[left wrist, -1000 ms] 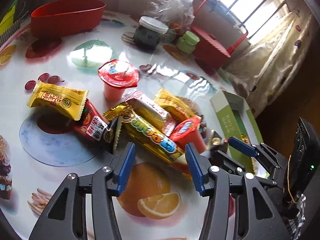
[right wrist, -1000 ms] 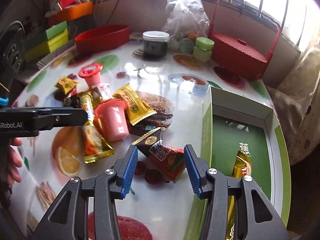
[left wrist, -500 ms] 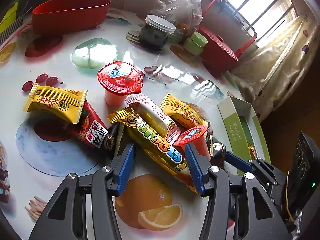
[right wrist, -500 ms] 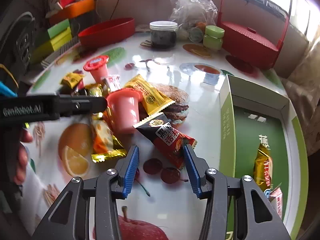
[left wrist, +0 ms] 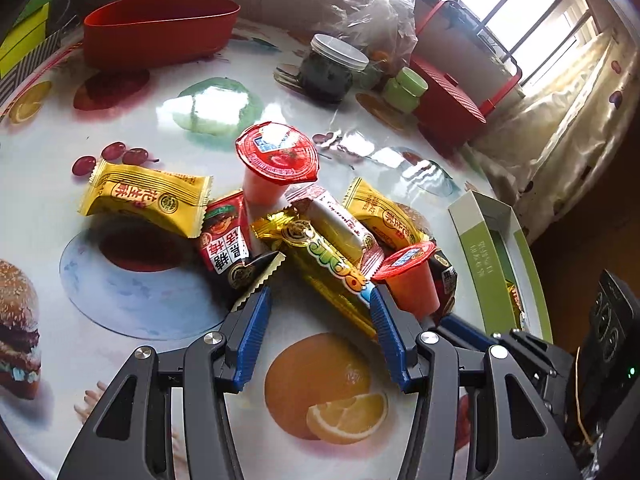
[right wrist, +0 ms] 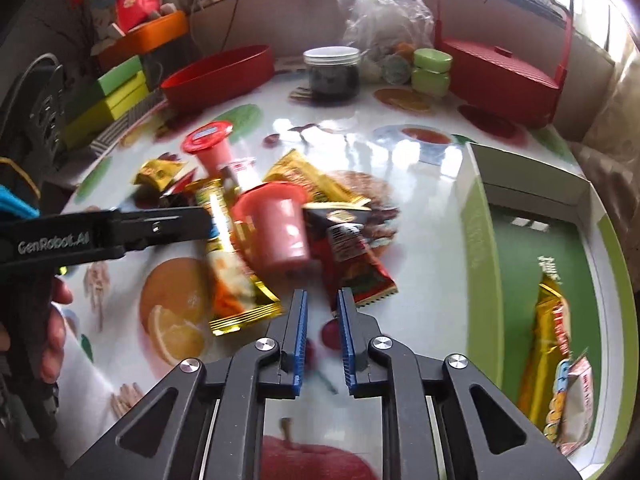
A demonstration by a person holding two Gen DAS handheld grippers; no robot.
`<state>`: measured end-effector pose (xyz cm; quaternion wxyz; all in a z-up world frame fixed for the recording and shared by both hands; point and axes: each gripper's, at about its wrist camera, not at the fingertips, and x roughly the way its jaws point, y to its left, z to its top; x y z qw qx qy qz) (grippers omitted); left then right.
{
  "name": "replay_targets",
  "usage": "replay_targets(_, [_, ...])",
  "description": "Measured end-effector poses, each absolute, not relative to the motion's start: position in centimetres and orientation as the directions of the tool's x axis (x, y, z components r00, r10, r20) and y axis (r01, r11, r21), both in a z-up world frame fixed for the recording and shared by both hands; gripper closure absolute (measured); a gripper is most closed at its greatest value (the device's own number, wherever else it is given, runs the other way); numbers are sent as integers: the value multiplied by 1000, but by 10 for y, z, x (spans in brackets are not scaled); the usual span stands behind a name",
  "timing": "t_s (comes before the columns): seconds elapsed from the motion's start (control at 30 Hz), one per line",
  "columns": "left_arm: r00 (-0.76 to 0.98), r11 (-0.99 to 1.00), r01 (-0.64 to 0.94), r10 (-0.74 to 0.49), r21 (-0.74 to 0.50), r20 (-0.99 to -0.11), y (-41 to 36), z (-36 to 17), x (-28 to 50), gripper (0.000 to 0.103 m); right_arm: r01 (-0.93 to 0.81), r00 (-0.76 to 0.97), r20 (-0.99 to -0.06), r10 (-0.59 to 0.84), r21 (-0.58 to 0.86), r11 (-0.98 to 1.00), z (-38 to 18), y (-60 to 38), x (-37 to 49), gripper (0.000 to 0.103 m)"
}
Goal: Organize snacks
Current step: 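Grasp another yellow snack bar with the left tool while the right tool grasps a pink jelly cup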
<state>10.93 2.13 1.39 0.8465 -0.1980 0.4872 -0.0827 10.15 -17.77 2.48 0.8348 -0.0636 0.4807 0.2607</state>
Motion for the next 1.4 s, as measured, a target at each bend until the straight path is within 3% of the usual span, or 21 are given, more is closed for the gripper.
replay_targets(0.23, [510, 907, -55, -333, -417, -793, 22, 15, 105, 50, -535, 360, -829, 429, 193, 823, 25, -161, 89, 88])
replay_targets(0.5, [517, 948, -41, -250, -315, -819, 10, 15, 103, 50, -547, 373, -817, 441, 191, 815, 35, -156, 82, 88])
replay_targets(0.7, [540, 971, -15, -194, -240, -819, 6, 14, 100, 50, -475, 457, -787, 415, 179, 862, 51, -174, 102, 77])
replay_targets(1.4, [562, 971, 11, -204, -240, -802, 18, 13, 93, 50, -532, 447, -828, 338, 58, 845, 37, -133, 133, 71])
